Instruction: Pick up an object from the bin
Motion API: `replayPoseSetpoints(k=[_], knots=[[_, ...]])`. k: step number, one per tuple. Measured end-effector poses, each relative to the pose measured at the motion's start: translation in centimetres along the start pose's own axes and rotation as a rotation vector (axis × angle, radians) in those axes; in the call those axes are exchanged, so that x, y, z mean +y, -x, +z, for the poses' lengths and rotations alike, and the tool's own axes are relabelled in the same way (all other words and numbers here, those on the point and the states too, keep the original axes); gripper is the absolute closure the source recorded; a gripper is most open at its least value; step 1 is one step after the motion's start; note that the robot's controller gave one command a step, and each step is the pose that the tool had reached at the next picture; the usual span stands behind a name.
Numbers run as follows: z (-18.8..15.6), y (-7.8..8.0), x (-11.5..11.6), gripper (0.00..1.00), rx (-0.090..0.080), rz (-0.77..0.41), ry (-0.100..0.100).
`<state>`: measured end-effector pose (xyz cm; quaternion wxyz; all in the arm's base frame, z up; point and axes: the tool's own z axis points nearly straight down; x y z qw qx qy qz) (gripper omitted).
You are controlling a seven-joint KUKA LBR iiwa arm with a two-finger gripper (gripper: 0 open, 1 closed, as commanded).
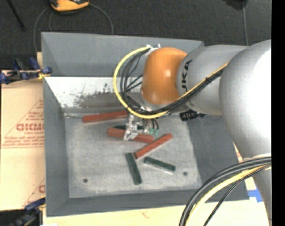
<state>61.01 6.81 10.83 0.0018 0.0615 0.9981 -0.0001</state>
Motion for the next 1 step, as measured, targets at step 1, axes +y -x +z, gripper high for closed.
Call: replayPoseSetpoints(k=[1], knots=[[-10.87,-1.32,0.43,1.00,0.002,-0.016,0.001]])
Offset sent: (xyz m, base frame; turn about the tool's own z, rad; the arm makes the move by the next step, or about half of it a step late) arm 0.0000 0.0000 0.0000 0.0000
